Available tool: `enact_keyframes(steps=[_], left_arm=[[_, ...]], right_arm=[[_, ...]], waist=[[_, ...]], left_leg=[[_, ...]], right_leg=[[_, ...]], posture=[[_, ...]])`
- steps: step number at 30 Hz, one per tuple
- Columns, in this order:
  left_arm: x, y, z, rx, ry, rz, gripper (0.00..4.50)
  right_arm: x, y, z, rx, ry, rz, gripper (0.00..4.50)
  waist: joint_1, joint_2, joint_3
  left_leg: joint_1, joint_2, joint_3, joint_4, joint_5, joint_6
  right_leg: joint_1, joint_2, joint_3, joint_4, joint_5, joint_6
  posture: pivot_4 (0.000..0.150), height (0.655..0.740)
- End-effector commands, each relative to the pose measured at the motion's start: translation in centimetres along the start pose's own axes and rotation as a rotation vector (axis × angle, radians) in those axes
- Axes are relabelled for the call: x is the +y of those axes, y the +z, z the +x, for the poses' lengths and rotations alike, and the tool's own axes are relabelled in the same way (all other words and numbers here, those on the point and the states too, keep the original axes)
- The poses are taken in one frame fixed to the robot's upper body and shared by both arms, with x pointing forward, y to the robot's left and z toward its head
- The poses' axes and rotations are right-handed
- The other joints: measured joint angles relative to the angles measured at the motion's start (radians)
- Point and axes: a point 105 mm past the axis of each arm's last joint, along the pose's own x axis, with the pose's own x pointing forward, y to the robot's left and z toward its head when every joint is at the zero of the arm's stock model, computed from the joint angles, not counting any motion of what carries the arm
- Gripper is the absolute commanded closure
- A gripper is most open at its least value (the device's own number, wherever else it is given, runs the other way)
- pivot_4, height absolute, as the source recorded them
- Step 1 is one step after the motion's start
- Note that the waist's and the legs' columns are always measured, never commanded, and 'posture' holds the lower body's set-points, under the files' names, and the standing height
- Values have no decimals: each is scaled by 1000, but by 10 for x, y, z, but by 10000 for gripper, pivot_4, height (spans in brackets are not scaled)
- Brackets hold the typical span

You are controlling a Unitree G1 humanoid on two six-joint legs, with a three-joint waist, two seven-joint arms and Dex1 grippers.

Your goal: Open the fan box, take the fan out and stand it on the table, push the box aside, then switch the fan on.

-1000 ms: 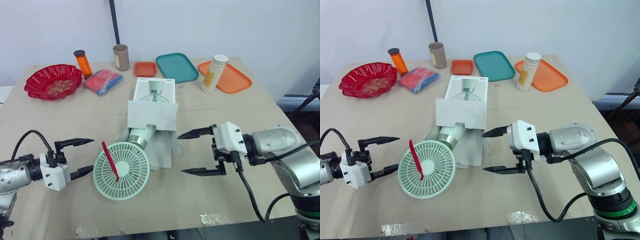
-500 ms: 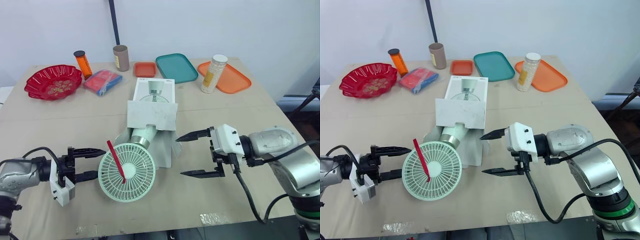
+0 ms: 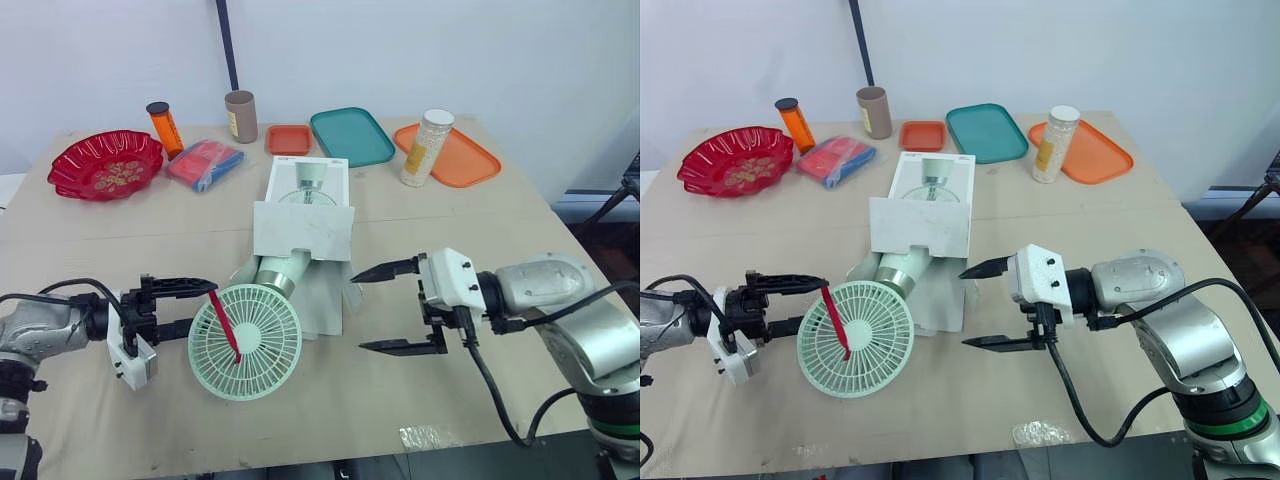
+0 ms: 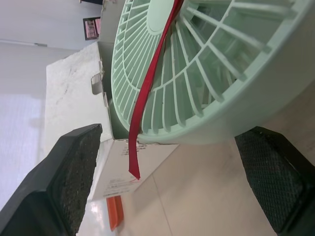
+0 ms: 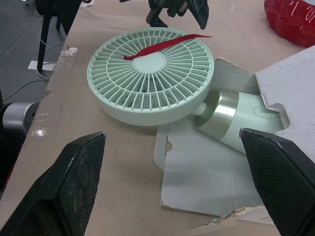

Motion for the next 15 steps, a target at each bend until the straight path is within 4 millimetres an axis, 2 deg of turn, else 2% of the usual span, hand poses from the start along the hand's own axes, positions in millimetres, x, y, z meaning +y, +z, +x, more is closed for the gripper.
enact_keyframes(steps=[1,7,15], left_arm=[[5,9,5,-52,2,57,0],[-1,12,16,-85,-8,84,0],[-9,8,16,-77,-33,94,0]], right_arm=[[1,9,2,-23,5,-44,514],[1,10,2,-21,6,-49,514],[1,10,4,-21,-6,-54,514]], waist=[[0,0,0],[1,0,-1],[1,-2,-2]], left_leg=[[0,0,0,0,0,0],[0,0,0,0,0,0],[0,0,0,1,0,0]], right_leg=[[0,0,0,0,0,0],[0,0,0,0,0,0],[0,0,0,1,0,0]], posture=[[1500,7400],[1500,7400],[1500,7400]])
